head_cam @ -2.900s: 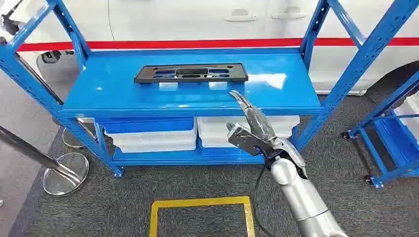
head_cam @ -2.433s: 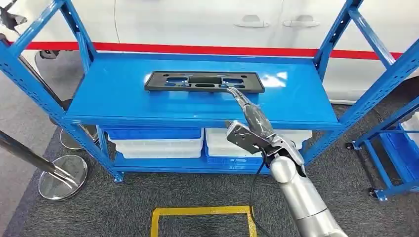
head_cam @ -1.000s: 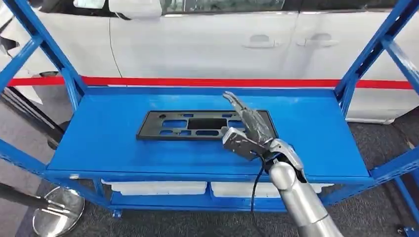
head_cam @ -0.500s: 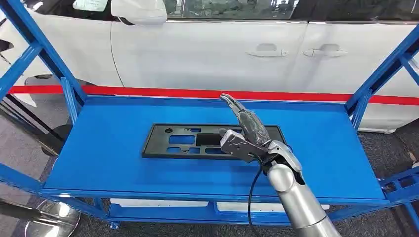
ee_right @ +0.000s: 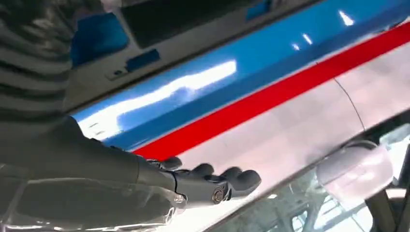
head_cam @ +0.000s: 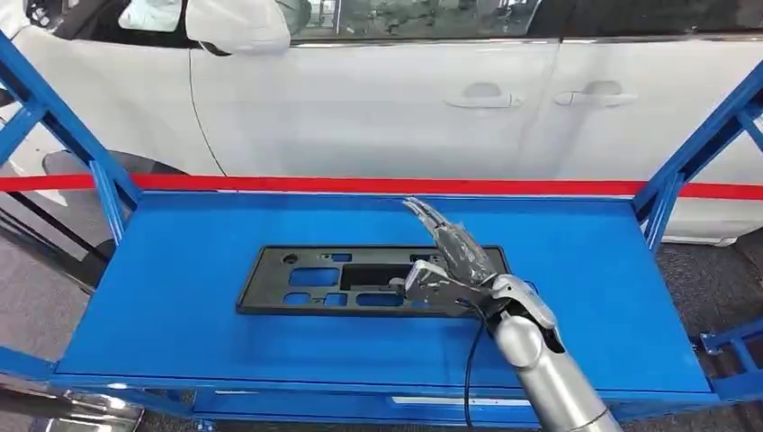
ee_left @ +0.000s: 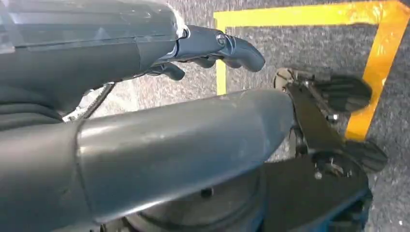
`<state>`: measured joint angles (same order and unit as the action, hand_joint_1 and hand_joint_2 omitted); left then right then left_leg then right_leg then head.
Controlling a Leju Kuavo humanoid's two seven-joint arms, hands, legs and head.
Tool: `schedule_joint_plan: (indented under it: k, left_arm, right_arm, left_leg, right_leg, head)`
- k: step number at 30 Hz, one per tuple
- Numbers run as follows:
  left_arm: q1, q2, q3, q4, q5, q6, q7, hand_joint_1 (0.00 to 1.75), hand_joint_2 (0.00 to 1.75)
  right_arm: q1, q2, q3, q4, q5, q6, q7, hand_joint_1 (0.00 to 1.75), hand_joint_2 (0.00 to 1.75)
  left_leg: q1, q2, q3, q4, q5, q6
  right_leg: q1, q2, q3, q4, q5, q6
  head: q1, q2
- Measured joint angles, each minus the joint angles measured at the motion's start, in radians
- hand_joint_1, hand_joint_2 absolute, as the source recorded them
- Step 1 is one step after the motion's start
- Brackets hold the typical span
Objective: Take the parts from the cabinet and place them on the table.
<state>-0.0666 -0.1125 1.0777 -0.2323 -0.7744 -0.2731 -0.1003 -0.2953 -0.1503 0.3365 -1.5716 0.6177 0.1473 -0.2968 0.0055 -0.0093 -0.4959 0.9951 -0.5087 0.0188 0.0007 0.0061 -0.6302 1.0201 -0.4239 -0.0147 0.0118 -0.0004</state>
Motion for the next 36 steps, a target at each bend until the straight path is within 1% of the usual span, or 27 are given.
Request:
schedule_joint_plan:
  k: [1, 2, 6, 9, 10, 14, 15, 25, 30, 33, 36]
  left_arm:
    - [0.000, 0.000, 0.002, 0.000, 0.000, 0.000, 0.000, 0.00, 0.00]
    - [0.000, 0.000, 0.003, 0.000, -0.001, 0.000, 0.000, 0.00, 0.00]
    - [0.000, 0.000, 0.004, 0.000, -0.005, 0.000, 0.000, 0.00, 0.00]
    - [0.000, 0.000, 0.005, 0.000, -0.008, 0.000, -0.004, 0.00, 0.00]
    - [0.000, 0.000, 0.005, 0.000, -0.010, -0.001, -0.005, 0.00, 0.00]
    - [0.000, 0.000, 0.005, 0.000, -0.013, -0.002, -0.006, 0.00, 0.00]
    - [0.000, 0.000, 0.005, 0.000, -0.013, -0.002, -0.006, 0.00, 0.00]
    - [0.001, 0.000, 0.021, 0.000, -0.015, 0.003, -0.003, 0.00, 0.00]
    - [0.001, 0.000, 0.021, 0.000, -0.021, 0.003, 0.000, 0.00, 0.00]
    - [0.000, 0.000, 0.021, 0.000, -0.025, -0.002, -0.008, 0.00, 0.00]
    - [-0.002, 0.000, 0.021, 0.000, -0.031, -0.004, -0.014, 0.00, 0.00]
  right_arm:
    - [0.010, -0.007, 0.000, -0.011, -0.005, 0.000, 0.000, 0.00, 1.75]
    - [0.018, -0.014, 0.000, -0.020, -0.009, 0.000, 0.000, 0.00, 0.00]
    - [0.045, -0.037, 0.000, -0.059, -0.033, -0.001, 0.002, 0.00, 0.00]
    - [0.057, -0.043, -0.009, -0.081, -0.043, -0.002, 0.002, 0.00, 0.00]
    - [0.059, -0.045, -0.013, -0.087, -0.044, -0.002, 0.003, 0.00, 0.00]
    - [0.068, -0.051, -0.022, -0.107, -0.054, -0.002, 0.003, 0.00, 0.00]
    - [0.072, -0.053, -0.024, -0.112, -0.057, -0.001, 0.003, 0.00, 1.75]
    - [0.177, -0.118, -0.038, -0.218, -0.032, 0.016, -0.006, 0.00, 1.75]
    - [0.208, -0.129, -0.037, -0.241, 0.003, 0.032, 0.003, 0.00, 1.75]
    - [0.209, -0.135, -0.019, -0.241, 0.043, 0.044, 0.013, 0.00, 1.75]
    - [0.204, -0.134, 0.017, -0.232, 0.081, 0.038, 0.023, 0.00, 1.75]
  left_leg:
    - [0.000, 0.001, 0.003, -0.004, -0.003, -0.002]
    - [0.000, 0.001, 0.002, -0.006, -0.003, -0.002]
    - [0.000, 0.003, 0.002, -0.011, -0.004, -0.004]
    - [0.001, 0.003, 0.002, -0.011, -0.002, -0.010]
    - [0.001, 0.003, 0.002, -0.011, -0.001, -0.013]
    - [0.001, 0.003, 0.003, -0.011, 0.000, -0.016]
    - [0.000, 0.003, 0.003, -0.011, 0.000, -0.017]
    - [-0.001, 0.003, 0.003, -0.009, -0.002, -0.017]
    - [-0.002, 0.003, 0.003, -0.009, -0.003, -0.016]
    - [-0.002, 0.003, 0.003, -0.009, -0.003, -0.016]
    - [-0.002, 0.003, 0.003, -0.009, -0.003, -0.016]
  right_leg:
    - [0.001, 0.000, 0.000, 0.000, -0.002, -0.002]
    - [0.001, 0.000, 0.001, 0.000, -0.003, -0.004]
    - [0.002, 0.000, 0.002, 0.000, -0.005, -0.007]
    - [0.002, 0.000, 0.002, 0.001, -0.004, -0.007]
    - [0.002, 0.000, 0.002, 0.002, -0.004, -0.008]
    - [0.002, 0.000, 0.003, 0.002, -0.003, -0.008]
    - [0.001, 0.000, 0.004, 0.002, -0.003, -0.008]
    - [0.000, -0.001, 0.005, 0.001, -0.003, -0.007]
    - [-0.001, -0.001, 0.006, 0.001, -0.003, -0.007]
    - [-0.001, -0.001, 0.006, 0.002, -0.003, -0.007]
    - [-0.001, -0.001, 0.006, 0.002, -0.003, -0.007]
  head:
    - [0.000, 0.000]
    - [0.000, 0.000]
    - [0.000, 0.000]
    - [0.000, 0.000]
    - [0.000, 0.000]
    - [0.000, 0.000]
    - [0.000, 0.000]
    - [0.000, 0.000]
    - [0.000, 0.000]
    - [0.000, 0.000]
    - [0.000, 0.000]
